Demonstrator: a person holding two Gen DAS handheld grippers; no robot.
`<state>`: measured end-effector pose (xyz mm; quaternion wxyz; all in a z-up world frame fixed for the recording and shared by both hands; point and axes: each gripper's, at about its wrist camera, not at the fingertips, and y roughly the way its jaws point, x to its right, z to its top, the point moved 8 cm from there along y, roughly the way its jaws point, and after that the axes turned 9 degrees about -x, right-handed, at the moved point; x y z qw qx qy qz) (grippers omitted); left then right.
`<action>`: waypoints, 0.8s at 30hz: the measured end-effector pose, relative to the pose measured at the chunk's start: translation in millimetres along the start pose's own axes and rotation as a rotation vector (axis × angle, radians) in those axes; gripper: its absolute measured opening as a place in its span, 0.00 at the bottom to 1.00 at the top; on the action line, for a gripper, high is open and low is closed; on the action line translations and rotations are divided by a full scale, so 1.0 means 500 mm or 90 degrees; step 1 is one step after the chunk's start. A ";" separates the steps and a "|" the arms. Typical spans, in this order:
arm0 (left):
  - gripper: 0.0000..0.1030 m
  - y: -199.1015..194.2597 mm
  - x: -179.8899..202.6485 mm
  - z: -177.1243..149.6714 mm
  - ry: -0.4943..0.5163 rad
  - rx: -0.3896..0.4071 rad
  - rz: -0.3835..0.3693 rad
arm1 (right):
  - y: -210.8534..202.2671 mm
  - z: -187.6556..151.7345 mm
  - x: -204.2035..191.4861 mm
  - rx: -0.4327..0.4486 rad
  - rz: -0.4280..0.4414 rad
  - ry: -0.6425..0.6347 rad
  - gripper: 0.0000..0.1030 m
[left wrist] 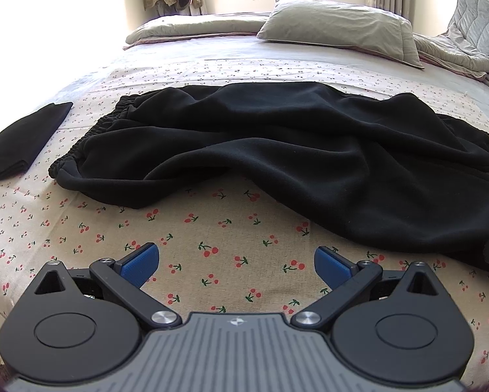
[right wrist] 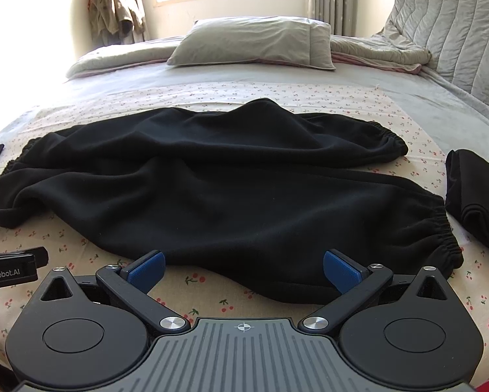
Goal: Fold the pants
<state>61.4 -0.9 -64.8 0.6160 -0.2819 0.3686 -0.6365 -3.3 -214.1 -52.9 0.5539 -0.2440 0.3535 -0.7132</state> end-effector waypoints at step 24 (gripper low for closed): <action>1.00 0.001 -0.003 -0.006 0.004 0.007 0.011 | 0.019 -0.005 -0.004 -0.014 -0.008 -0.002 1.00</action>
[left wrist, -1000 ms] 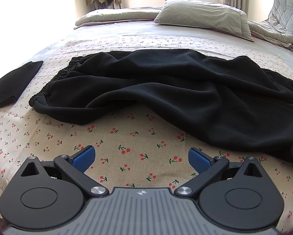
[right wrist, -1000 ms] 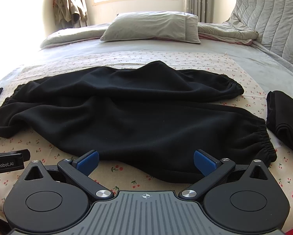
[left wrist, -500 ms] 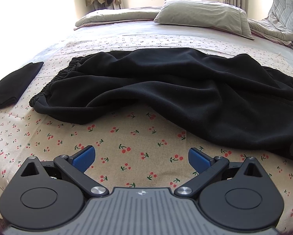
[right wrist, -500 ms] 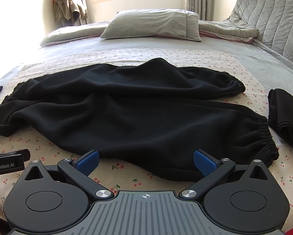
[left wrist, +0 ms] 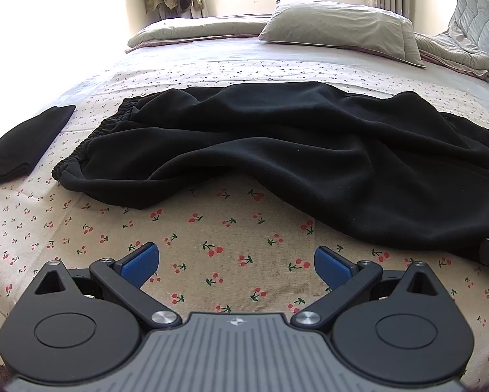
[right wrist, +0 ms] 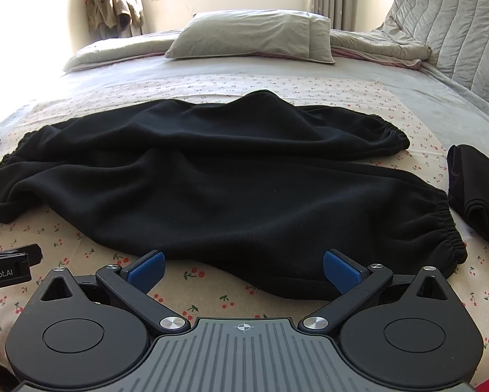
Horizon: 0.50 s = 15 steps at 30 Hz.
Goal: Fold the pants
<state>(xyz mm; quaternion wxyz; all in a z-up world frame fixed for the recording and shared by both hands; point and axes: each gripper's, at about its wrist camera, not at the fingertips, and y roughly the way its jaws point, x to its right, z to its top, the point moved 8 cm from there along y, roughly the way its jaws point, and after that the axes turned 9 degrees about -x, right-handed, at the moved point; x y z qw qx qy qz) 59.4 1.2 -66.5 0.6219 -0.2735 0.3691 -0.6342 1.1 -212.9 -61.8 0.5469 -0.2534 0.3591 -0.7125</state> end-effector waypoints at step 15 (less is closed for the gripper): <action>1.00 0.009 -0.024 -0.001 -0.010 0.006 0.002 | 0.001 0.002 0.025 0.017 -0.019 0.009 1.00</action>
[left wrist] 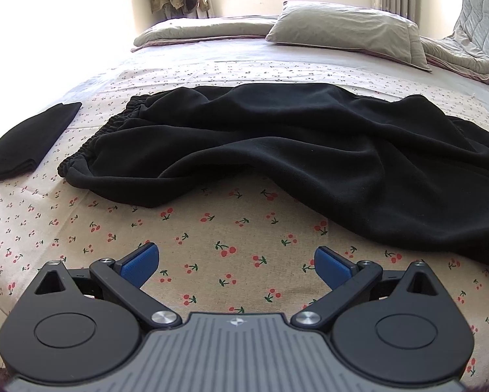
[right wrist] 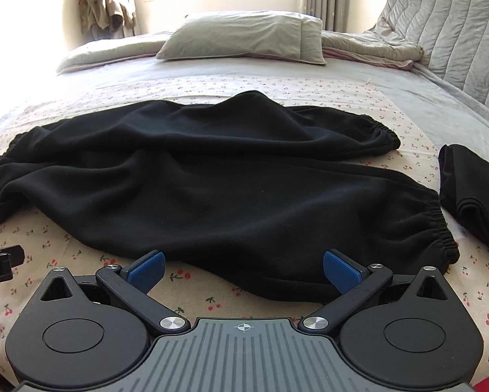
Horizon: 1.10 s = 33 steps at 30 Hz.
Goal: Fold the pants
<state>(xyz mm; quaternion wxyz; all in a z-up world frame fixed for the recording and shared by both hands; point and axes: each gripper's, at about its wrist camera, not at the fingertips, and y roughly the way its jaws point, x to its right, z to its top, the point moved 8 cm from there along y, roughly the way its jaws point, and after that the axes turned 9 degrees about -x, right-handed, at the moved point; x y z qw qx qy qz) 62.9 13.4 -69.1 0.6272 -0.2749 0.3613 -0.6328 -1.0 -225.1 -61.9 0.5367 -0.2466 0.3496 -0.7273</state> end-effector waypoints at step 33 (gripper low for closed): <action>0.90 0.144 -0.366 0.050 -0.233 -0.045 -0.168 | 0.047 -0.081 0.341 -0.075 0.068 0.363 0.93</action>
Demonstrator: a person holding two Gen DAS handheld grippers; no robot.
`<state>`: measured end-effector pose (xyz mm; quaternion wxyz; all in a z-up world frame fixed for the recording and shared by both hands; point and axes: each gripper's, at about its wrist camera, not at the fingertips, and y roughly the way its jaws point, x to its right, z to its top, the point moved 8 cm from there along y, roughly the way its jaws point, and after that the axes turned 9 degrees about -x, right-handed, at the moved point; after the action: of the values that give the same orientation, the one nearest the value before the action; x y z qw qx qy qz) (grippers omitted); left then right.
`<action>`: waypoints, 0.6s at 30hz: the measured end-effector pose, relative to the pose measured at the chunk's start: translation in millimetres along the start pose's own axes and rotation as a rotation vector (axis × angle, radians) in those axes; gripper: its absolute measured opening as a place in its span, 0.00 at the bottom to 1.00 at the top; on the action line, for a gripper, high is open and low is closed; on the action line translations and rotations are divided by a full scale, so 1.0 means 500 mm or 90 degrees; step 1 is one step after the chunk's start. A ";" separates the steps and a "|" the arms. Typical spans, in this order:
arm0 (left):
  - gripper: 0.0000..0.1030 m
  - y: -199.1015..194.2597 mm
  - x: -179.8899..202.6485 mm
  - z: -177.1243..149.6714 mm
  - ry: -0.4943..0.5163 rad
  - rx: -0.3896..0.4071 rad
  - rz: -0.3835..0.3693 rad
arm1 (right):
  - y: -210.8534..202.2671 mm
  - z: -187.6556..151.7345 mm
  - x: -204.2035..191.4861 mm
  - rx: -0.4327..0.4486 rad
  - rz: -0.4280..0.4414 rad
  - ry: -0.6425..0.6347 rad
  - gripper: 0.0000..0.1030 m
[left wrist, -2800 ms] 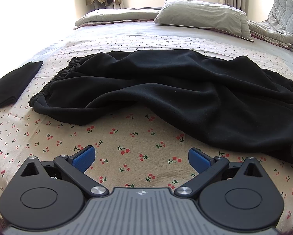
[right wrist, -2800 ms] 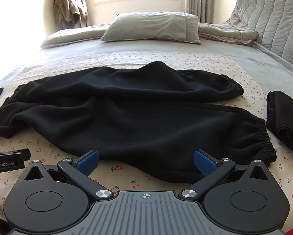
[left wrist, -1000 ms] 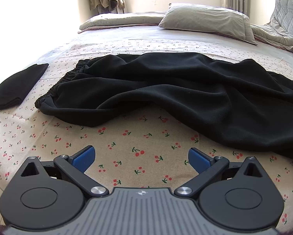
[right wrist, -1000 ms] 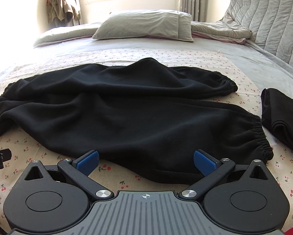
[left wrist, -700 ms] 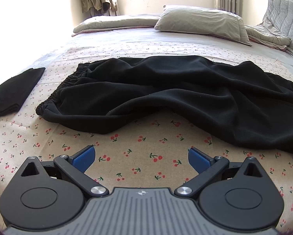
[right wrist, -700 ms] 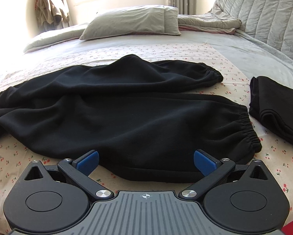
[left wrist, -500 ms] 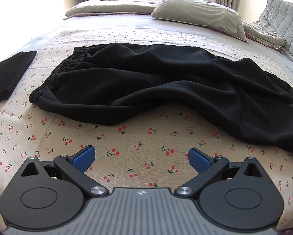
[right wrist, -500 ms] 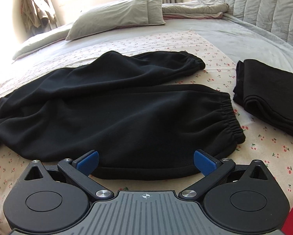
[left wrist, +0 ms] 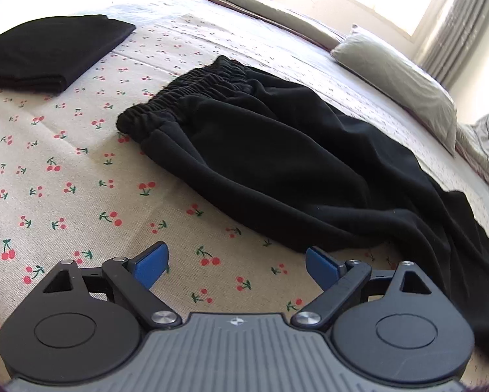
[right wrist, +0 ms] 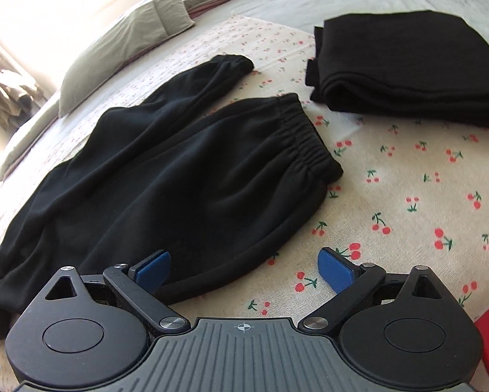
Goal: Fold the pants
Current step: 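Grasp the elastic waistband of the black sweatpants with both grippers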
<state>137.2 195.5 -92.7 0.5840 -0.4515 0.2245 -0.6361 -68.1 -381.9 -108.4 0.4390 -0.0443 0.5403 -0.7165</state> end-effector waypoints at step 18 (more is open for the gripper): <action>0.03 -0.011 -0.093 0.088 -0.198 0.125 -0.041 | -0.028 0.070 0.043 0.142 0.007 0.082 0.05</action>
<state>166.6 251.3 -81.0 0.6324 -0.4924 0.0536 -0.5956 -70.5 -421.9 -91.5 0.4095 0.0537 0.4844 -0.7712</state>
